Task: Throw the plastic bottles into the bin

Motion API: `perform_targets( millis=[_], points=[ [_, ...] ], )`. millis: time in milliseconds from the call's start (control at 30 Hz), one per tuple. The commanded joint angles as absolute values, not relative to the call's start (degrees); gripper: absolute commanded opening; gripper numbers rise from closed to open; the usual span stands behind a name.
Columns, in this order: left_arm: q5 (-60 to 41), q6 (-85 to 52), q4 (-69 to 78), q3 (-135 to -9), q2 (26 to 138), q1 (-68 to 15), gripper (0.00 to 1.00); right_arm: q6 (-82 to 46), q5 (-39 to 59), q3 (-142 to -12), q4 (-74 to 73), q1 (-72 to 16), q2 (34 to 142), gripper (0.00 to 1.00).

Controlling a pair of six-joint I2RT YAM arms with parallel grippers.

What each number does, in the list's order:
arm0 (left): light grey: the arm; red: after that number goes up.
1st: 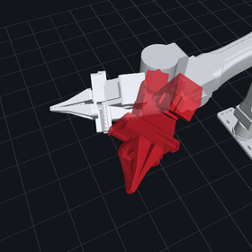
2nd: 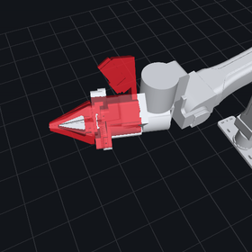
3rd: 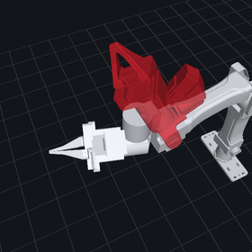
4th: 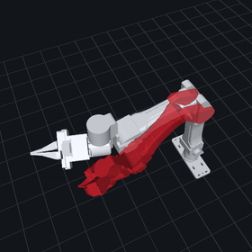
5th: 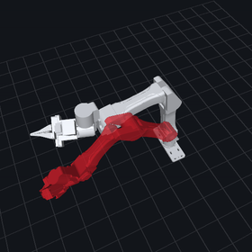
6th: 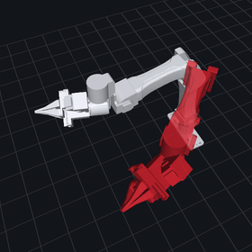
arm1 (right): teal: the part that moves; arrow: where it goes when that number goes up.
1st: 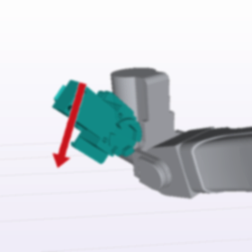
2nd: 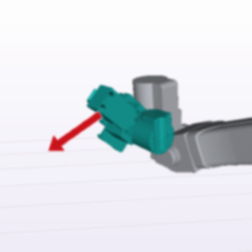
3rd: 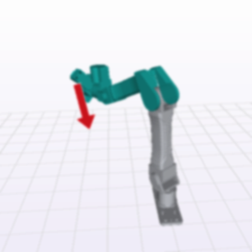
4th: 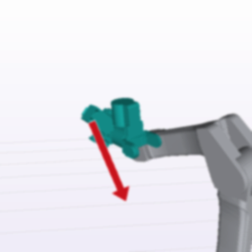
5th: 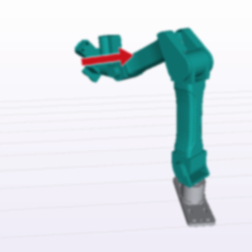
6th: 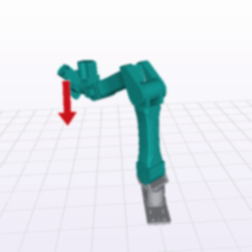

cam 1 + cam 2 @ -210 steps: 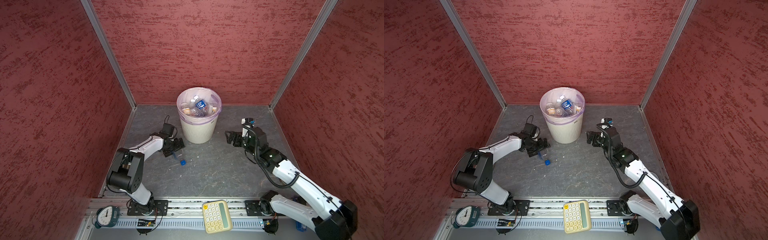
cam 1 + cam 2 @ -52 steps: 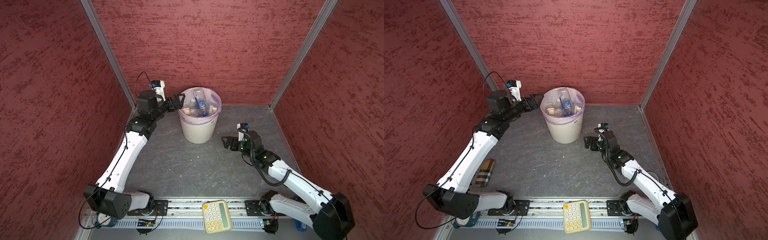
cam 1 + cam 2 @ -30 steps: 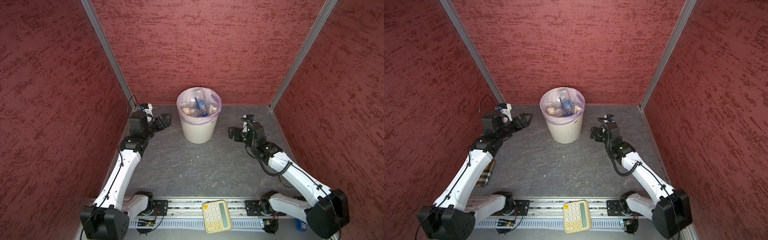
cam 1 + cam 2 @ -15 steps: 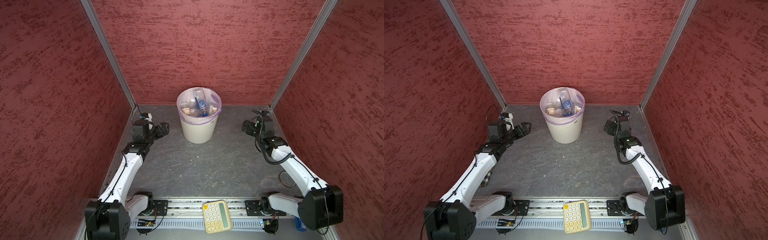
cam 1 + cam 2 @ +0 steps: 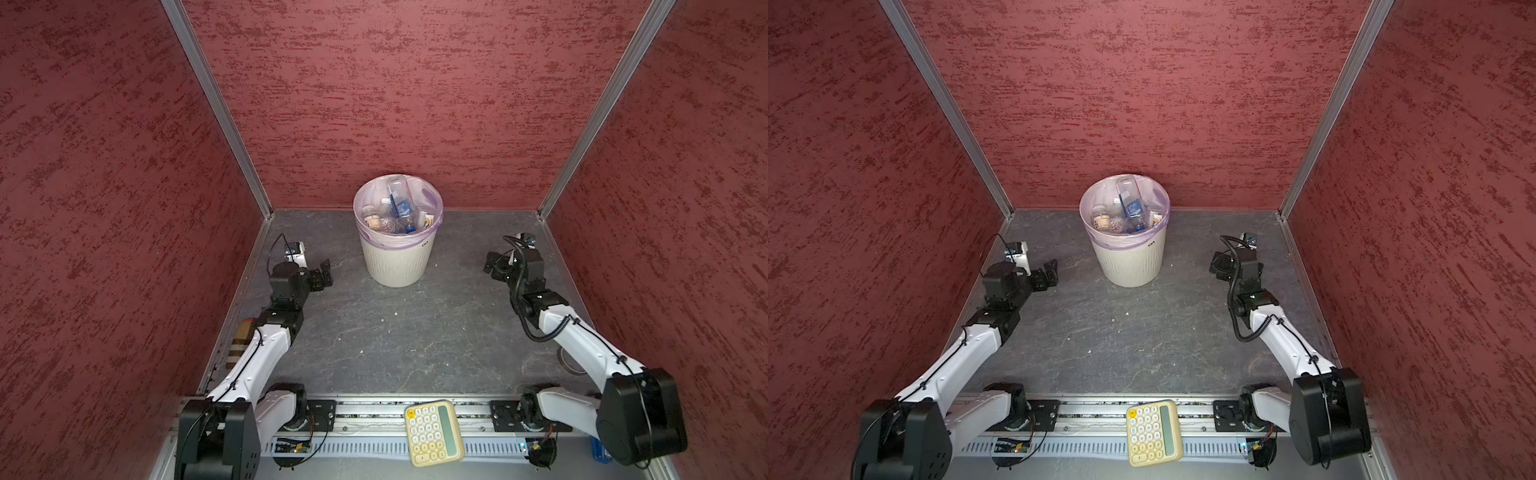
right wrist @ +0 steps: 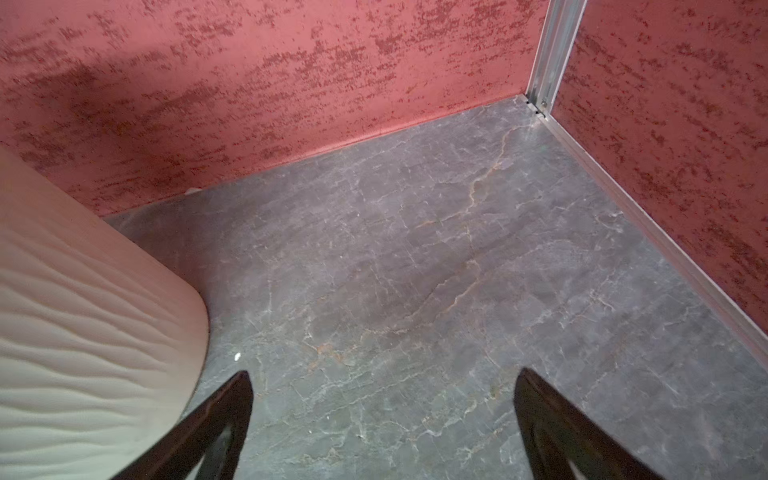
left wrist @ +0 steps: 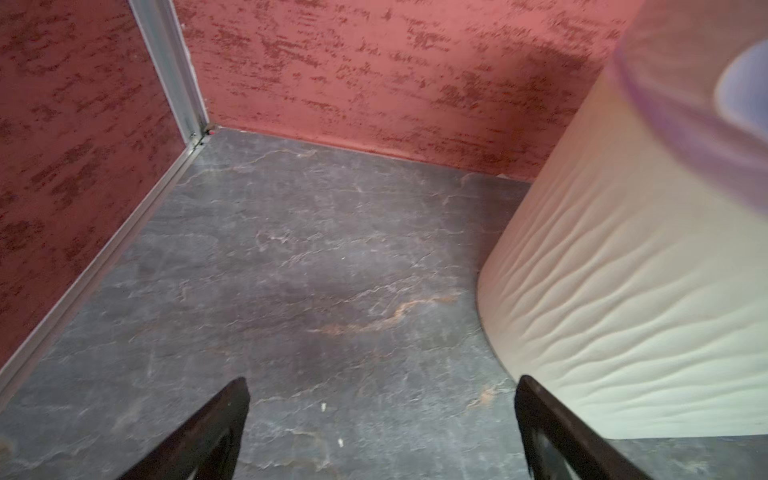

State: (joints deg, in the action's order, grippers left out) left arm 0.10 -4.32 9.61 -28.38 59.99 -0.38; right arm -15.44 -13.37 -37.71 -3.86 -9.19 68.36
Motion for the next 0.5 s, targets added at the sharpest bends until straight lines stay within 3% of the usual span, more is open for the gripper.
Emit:
perform_targets(
  millis=[0, 233, 467],
  points=[
    [-1.4, -1.1, 21.9, -25.1, 61.7, 2.4, 0.99, -10.8, -15.0, -33.5, -16.8, -8.7, 66.5, 0.99],
    [-9.9, -3.8, 42.1, -18.9, 71.0, 6.6, 0.99, -5.9, -12.1, -26.6, -32.4, -7.5, 68.5, 0.99],
    [-15.7, -2.1, 50.1, -18.9, 79.9, 7.8, 0.99, -2.0, -11.1, -24.9, -38.6, -6.2, 72.1, 0.98]
  ],
)
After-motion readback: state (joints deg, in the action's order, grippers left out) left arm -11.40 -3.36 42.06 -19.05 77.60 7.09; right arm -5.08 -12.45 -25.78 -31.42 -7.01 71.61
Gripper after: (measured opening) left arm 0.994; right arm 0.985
